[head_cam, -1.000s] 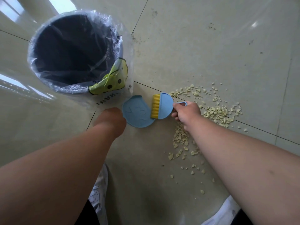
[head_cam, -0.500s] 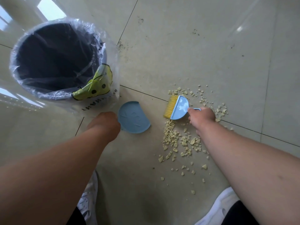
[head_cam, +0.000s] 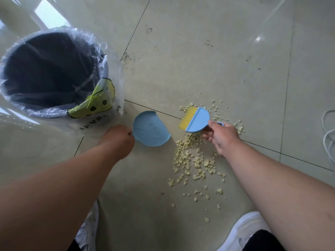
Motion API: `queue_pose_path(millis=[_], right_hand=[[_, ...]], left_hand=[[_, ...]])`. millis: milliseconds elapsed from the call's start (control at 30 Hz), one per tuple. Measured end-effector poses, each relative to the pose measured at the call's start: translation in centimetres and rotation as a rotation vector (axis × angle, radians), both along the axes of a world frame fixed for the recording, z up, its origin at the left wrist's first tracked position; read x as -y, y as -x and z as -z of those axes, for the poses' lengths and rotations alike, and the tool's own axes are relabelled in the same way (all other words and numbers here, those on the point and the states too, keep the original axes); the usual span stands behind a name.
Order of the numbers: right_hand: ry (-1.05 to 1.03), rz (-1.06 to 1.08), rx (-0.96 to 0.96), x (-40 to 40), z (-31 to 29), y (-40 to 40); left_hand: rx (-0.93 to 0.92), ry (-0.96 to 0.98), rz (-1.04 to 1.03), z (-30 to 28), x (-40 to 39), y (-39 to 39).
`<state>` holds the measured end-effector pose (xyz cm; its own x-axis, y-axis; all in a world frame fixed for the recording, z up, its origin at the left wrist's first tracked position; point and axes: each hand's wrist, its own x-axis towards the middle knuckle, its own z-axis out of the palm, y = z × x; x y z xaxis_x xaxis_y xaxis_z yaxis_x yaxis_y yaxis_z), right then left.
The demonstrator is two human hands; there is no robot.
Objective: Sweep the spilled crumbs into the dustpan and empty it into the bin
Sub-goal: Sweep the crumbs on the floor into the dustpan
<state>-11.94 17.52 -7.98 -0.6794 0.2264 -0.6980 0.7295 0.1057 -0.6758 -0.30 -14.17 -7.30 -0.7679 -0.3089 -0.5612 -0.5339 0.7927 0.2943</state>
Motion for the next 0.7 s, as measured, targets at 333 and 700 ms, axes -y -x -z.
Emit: queue_pose_path(millis=[333,700], right_hand=[[-0.182,-0.038,-0.29,1.2,-1.6,7.7],[-0.719,-0.291,-0.404,-3.4,0.3,12.5]], left_hand=[[-0.124,-0.026,-0.068,-0.9,-1.6,3.9],[-0.127,0.08,0.017,1.1,-1.3,5.5]])
